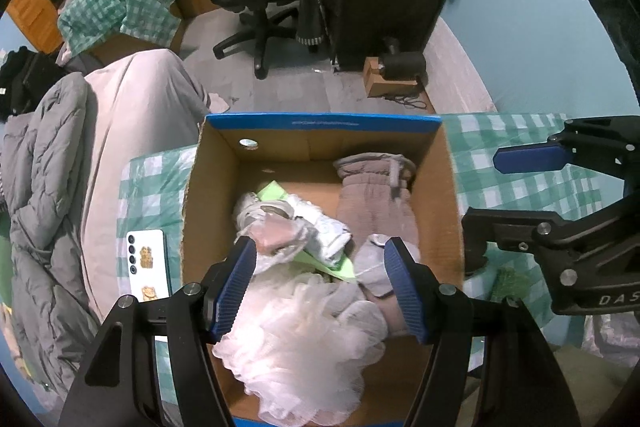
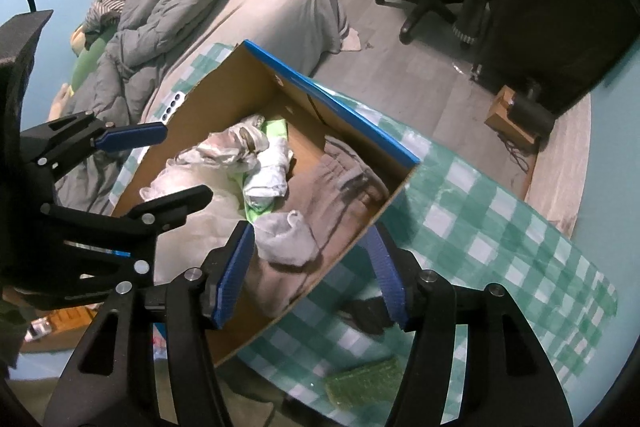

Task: Organize soft objects
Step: 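Move both tools back over the green pad and black sock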

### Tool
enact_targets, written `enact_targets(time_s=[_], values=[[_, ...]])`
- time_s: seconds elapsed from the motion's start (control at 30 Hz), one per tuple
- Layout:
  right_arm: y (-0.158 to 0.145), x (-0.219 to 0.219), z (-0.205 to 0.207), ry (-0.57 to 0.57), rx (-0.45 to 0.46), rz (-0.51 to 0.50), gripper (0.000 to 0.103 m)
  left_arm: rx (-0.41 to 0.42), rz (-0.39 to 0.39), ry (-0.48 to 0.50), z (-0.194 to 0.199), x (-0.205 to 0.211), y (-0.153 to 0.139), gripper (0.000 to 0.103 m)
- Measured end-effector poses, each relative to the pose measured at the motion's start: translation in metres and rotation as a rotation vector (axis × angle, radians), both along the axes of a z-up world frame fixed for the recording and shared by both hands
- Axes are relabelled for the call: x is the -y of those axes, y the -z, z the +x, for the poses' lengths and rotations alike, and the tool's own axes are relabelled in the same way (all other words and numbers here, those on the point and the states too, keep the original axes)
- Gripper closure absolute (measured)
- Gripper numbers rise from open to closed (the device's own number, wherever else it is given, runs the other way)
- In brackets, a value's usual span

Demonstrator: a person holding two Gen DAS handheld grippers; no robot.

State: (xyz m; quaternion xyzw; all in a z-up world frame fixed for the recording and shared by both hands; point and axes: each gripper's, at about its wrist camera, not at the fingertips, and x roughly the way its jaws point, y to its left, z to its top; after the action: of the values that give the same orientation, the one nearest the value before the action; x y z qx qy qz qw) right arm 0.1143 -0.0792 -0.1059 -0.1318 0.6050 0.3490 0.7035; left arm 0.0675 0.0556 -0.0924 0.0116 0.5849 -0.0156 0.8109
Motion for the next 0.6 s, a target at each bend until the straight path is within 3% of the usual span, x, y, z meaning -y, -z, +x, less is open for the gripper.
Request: enact_targets(time_s=[0.6], values=[[-0.007,0.067,-0.022,0.034,-0.004,-0.001,0.042,-0.014,-0.047,-0.003,-0.037,0.059,-0.011,0.035]])
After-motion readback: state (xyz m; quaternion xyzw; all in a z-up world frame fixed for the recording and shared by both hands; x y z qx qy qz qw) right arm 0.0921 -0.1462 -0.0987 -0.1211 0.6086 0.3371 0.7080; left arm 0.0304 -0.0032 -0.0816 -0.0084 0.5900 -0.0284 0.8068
